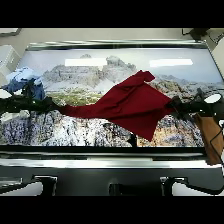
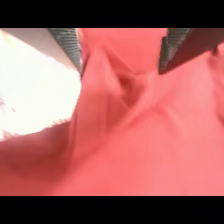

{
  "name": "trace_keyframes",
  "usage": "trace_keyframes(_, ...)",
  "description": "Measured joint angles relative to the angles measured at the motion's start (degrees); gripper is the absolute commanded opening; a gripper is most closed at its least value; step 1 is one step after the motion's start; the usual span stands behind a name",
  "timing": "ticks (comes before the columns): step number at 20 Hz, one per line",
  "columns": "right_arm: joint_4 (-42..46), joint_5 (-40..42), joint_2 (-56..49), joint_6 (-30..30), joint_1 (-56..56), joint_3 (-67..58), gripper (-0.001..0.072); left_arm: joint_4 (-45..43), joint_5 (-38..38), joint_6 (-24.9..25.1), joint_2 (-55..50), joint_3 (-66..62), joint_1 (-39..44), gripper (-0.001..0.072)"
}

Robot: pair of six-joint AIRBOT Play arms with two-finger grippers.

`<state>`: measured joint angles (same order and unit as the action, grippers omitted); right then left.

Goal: Fold the clothes and pants, and hang the long-sleeved shirts on hangers.

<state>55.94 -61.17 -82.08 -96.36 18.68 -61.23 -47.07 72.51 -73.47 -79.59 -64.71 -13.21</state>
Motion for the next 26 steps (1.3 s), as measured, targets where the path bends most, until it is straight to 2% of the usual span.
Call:
trace_keyframes(3, 5.3, -10.8, -0.2, 2.2, 0.4, 1.9, 0.0549, 0.0, 0.0, 0.0, 0.0, 0.5, 0.2, 0.0028)
trace_keyframes(5, 6.2, -14.8, -0.2, 3.4, -0.4, 5.7, 0.0548, 0.1, -0.1, 0.0, 0.0, 0.7, 0.3, 0.0028)
trace_keyframes(10, 1.5, -13.3, -0.1, 5.3, -6.7, 14.7, 0.0540, 0.1, -0.1, 0.0, 0.0, 0.8, 0.3, 0.0028)
trace_keyframes(11, -0.2, -12.2, -0.1, 5.5, -8.1, 15.5, 0.0501, 0.1, -0.1, 0.0, 0.0, 0.8, 0.3, 0.0027)
trace_keyframes(12, -1.5, -10.9, -0.1, 5.6, -9.2, 16.0, 0.0386, 0.1, -0.1, 0.0, 0.0, 0.8, 0.3, 0.0028)
trace_keyframes(13, -2.6, -9.3, -0.1, 5.6, -10.3, 16.4, 0.0251, 0.1, -0.1, 0.0, 0.0, 0.8, 0.3, 0.0028)
trace_keyframes(14, -3.5, -7.7, -0.2, 5.6, -11.3, 16.7, 0.0038, 0.1, -0.1, 0.0, 0.0, 0.8, 0.3, 0.0028)
trace_keyframes(17, -6.3, -5.9, 0.2, 6.0, -13.6, 15.8, 0.0032, 0.3, 0.0, 0.0, 0.1, 0.0, 0.3, 0.0025)
trace_keyframes(20, -5.4, -7.2, 3.6, 6.9, -13.1, 7.5, 0.0032, 2.7, -0.2, 1.6, 1.8, -5.7, -0.5, 0.0025)
trace_keyframes(22, -2.3, -7.3, 7.6, 7.3, -11.3, -4.6, 0.0033, 5.1, -1.9, 2.2, 4.2, -14.0, -1.9, 0.0026)
trace_keyframes(26, 6.0, -2.5, 16.5, 7.2, -7.7, -32.8, 0.0034, 8.5, -7.6, 1.4, 10.8, -37.0, -5.7, 0.0026)
